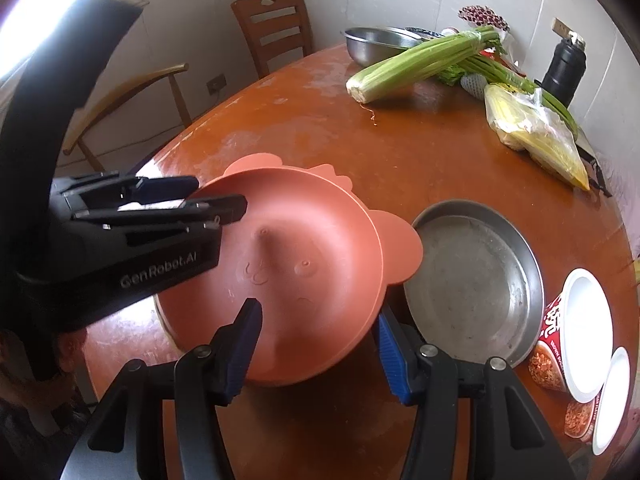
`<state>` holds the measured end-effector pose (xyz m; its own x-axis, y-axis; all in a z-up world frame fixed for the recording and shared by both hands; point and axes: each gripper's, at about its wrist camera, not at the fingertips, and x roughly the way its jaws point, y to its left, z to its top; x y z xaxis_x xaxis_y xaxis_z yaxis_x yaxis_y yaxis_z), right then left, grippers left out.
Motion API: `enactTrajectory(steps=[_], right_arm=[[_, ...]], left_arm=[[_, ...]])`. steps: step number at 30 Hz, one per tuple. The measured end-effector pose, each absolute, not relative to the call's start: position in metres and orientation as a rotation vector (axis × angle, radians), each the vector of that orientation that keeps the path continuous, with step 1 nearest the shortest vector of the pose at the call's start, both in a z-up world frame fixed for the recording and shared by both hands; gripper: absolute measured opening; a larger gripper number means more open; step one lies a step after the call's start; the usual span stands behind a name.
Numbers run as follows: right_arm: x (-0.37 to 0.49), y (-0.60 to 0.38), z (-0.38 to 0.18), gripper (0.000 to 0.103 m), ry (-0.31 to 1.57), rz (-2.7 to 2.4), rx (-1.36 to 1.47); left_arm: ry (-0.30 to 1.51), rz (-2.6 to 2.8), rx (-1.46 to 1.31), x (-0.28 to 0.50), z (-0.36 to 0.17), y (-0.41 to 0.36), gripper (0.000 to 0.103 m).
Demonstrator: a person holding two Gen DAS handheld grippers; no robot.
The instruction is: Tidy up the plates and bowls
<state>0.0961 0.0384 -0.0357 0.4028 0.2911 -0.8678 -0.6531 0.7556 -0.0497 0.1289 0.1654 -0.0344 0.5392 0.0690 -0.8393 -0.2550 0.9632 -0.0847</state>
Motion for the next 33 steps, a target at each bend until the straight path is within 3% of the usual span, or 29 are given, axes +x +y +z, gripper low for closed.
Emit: enactTrajectory(steps=[20, 33], right_arm=[[0.085, 0.02, -0.025, 0.055, 1.005, 0.689, -0.35], [0.095, -0.042, 0.015, 0.055, 0.915, 0.649, -0.122]], left_arm=[[0.946, 0.163, -0.191, 0.118, -0.01, 0.148, 0.047], [0.913, 0.113, -0.145, 0.128, 0.019, 0.117, 0.047]])
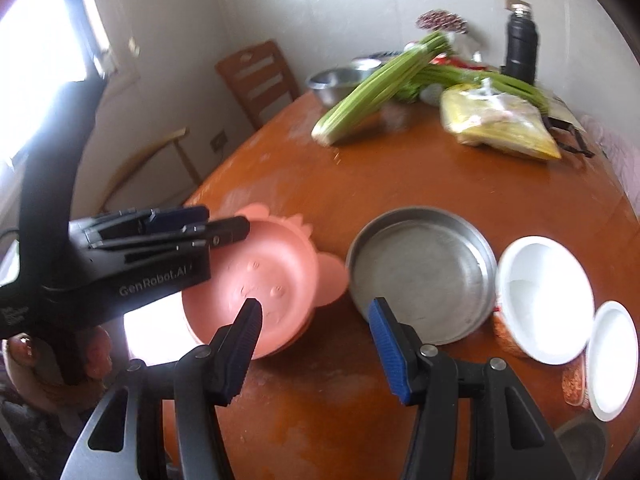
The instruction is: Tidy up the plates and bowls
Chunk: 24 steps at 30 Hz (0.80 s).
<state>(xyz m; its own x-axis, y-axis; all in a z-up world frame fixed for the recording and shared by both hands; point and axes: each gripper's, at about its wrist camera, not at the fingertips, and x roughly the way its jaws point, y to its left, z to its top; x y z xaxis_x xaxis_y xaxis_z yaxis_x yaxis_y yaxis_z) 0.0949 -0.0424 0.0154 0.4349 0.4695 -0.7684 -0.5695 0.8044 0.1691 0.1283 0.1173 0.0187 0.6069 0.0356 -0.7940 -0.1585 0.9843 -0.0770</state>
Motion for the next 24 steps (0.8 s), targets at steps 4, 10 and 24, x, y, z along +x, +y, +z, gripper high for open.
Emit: enactTrajectory(steps=[4, 10, 24], right_arm=[[0.099, -0.063, 0.023, 0.056, 0.899, 0.624, -0.075], [0.104, -0.091, 0.028, 0.066, 0.889, 0.59, -0.012], [0.119, -0.125, 0.005, 0.081, 0.954, 0.488, 0.086]], left_arm=[[0.91, 0.089, -0.118, 0.136, 0.027, 0.103, 0.047], [0.916, 0.049, -0.071, 0.154, 0.037, 0.08, 0.048], [1.009, -0.045, 0.076, 0.209, 0.019, 0.04, 0.048]])
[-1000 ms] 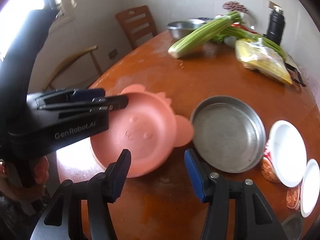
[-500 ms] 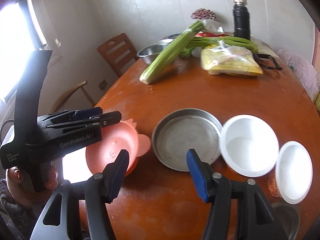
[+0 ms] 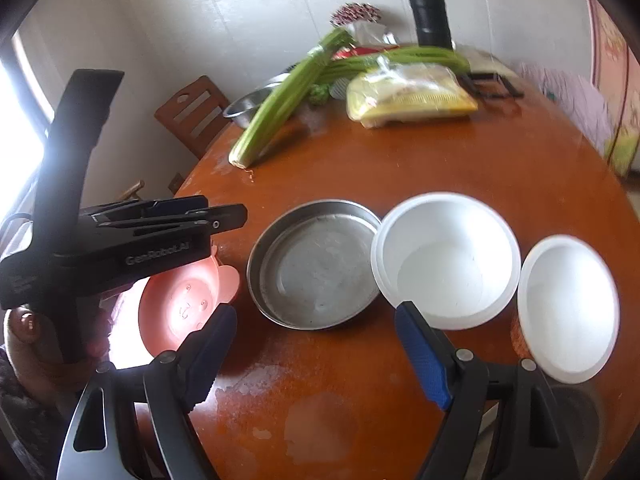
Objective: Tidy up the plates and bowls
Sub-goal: 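Grasp the rim of the shallow steel pan with the left tool and lift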
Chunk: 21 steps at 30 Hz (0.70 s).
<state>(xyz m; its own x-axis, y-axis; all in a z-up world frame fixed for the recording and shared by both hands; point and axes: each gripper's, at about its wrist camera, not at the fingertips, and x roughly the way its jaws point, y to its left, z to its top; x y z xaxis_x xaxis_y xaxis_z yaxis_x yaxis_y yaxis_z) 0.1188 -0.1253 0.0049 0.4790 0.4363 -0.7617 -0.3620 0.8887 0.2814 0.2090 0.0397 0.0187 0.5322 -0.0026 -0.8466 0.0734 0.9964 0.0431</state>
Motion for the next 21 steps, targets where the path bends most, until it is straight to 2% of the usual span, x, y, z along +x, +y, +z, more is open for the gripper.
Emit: enactTrajectory(steps=[8, 15, 21], right_arm=[[0.135, -0.124, -0.025, 0.081, 1.08, 0.397, 0.147], [0.15, -0.115, -0.041, 0.069, 1.125, 0.332, 0.158], [0.158, -0.105, -0.046, 0.065, 1.133, 0.322, 0.129]], left_arm=[[1.082, -0.07, 0.09, 0.235, -0.011, 0.04, 0.048], [1.113, -0.073, 0.073, 0.249, -0.03, 0.045, 0.048], [1.155, -0.088, 0.033, 0.257, -0.044, 0.049, 0.048]])
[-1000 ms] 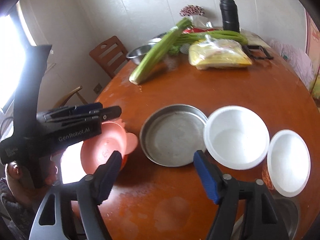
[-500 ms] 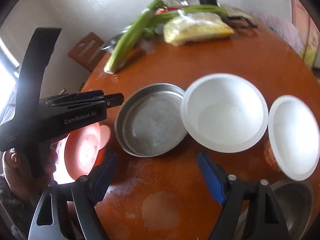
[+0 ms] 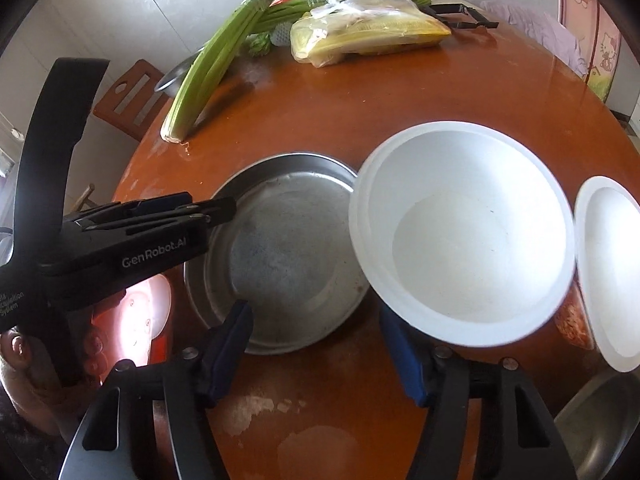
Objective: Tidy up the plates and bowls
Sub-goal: 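Grasp the rim of the shallow steel pan with the left tool and lift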
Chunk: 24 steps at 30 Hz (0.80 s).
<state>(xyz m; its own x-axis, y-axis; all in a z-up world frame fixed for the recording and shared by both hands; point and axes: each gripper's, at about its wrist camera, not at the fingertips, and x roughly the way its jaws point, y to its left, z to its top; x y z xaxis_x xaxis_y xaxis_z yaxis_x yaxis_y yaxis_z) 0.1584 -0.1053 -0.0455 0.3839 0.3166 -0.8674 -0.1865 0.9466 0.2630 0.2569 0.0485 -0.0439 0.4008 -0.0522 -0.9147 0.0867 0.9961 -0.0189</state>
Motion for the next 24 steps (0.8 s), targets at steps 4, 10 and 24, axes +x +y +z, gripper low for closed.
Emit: enactTrajectory(steps=[4, 10, 24], right_arm=[[0.165, -0.095, -0.048, 0.065, 1.133, 0.327, 0.111], [0.168, -0.082, -0.044, 0.065, 1.094, 0.342, 0.089], [0.166, -0.092, -0.04, 0.066, 1.083, 0.326, 0.139]], left_arm=[[1.174, -0.107, -0.005, 0.26, -0.051, 0.05, 0.045], [1.154, -0.123, -0.001, 0.261, -0.049, 0.044, 0.039], [1.093, -0.139, 0.033, 0.254, -0.03, 0.034, 0.039]])
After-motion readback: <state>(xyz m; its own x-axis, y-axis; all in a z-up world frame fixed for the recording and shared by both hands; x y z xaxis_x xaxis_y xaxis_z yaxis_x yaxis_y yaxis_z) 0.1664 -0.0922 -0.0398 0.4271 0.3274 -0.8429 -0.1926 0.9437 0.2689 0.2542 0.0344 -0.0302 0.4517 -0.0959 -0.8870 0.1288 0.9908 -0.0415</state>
